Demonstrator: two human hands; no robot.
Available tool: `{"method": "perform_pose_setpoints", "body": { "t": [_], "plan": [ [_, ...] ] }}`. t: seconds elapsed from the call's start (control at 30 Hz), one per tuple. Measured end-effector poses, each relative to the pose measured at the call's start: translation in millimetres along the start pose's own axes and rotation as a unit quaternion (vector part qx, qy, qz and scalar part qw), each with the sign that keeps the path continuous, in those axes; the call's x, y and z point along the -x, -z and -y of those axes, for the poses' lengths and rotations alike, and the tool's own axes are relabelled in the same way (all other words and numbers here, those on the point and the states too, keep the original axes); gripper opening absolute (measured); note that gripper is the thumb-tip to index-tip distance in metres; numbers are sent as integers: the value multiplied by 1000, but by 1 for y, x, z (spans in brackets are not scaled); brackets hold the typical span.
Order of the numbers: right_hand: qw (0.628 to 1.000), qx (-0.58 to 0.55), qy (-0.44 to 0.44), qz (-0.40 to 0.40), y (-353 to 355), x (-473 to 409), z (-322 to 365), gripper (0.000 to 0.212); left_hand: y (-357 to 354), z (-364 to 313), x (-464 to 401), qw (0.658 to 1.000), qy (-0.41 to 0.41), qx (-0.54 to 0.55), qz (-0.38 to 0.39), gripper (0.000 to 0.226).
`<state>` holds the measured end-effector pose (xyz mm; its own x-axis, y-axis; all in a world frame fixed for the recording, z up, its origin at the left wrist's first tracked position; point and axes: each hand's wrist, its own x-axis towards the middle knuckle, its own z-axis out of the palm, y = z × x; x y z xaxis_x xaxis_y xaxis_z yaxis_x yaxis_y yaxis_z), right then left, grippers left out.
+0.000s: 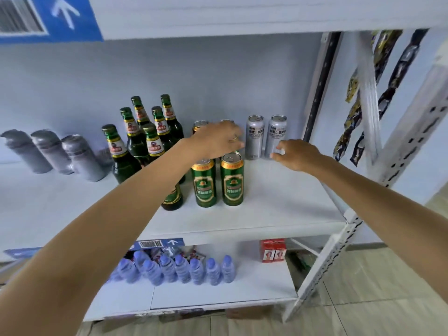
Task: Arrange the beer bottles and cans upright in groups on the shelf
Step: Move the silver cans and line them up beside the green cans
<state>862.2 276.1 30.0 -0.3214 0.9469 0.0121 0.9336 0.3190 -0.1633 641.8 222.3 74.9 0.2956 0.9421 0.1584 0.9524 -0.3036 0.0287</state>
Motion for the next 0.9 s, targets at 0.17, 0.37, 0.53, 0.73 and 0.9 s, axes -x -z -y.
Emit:
{"method": "perform_pose_setpoints", "body": {
  "t": [0.17,0.37,0.53,0.73,0.9],
  "plan": [
    [999,-24,24,1,0,62,63,52,-10,12,83,1000,-9,16,26,40],
    [997,-13,60,44,-36,108,132,44,-26,35,163,996,32,24,76,39],
    [991,-18,115,68,-65,122,190,43,-36,67,228,991,88,27,94,44],
    [978,-13,188,84,-85,135,281,55,-35,124,316,970,204,14,132,43],
    [975,-25,200,97,-104,123,359,60,-31,202,379,961,230,1,153,42]
  ]
}}
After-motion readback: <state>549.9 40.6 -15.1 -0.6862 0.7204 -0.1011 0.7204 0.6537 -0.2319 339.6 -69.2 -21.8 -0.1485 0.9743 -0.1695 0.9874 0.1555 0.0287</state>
